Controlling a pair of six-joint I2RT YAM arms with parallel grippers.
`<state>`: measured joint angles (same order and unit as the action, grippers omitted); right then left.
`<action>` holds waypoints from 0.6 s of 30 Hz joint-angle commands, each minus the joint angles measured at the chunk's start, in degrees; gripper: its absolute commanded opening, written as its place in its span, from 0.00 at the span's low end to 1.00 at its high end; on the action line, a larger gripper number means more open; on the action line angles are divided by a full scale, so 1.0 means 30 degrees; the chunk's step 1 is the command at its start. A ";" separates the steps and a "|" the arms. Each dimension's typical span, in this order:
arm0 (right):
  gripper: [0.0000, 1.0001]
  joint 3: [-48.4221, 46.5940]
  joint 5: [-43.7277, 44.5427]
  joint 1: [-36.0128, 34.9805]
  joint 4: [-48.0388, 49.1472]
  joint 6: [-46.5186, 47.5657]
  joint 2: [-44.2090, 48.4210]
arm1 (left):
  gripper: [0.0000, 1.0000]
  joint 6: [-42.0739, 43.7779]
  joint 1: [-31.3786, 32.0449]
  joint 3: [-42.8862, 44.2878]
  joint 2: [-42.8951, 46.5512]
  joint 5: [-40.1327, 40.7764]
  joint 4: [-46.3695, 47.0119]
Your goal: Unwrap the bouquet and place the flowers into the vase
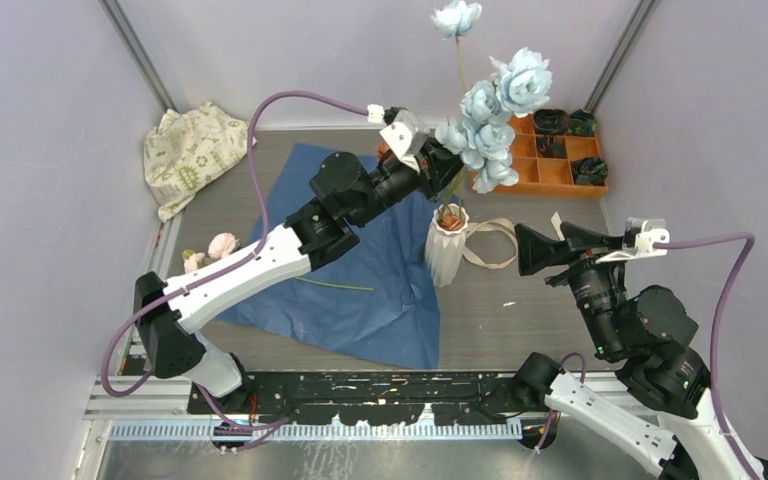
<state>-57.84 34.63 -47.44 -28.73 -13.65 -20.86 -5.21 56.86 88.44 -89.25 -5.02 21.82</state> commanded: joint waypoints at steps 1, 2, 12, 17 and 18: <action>0.95 -0.0230 -0.0361 0.0023 0.0961 -0.0099 -0.0577 | 0.12 -0.0584 -0.0120 -0.1330 0.1894 0.1441 0.2704; 0.95 -0.0208 -0.0416 0.0023 0.0982 -0.0114 -0.0665 | 0.12 -0.0556 -0.0138 -0.1686 0.2040 0.1515 0.2715; 0.95 -0.0027 -0.0755 0.0026 0.1263 -0.0456 -0.1312 | 0.17 -0.0788 -0.0134 -0.4464 0.2422 0.3720 0.2817; 0.96 0.0084 -0.0921 0.0022 0.1392 -0.0598 -0.1605 | 0.23 -0.1114 -0.0121 -0.5267 0.2165 0.4390 0.2627; 0.96 0.0113 -0.0936 0.0022 0.1420 -0.0620 -0.1645 | 0.25 -0.1193 -0.0142 -0.5342 0.2085 0.4480 0.2529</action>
<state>-57.54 32.64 -47.44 -27.68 -14.57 -24.53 -7.53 56.71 72.66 -83.79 5.39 25.82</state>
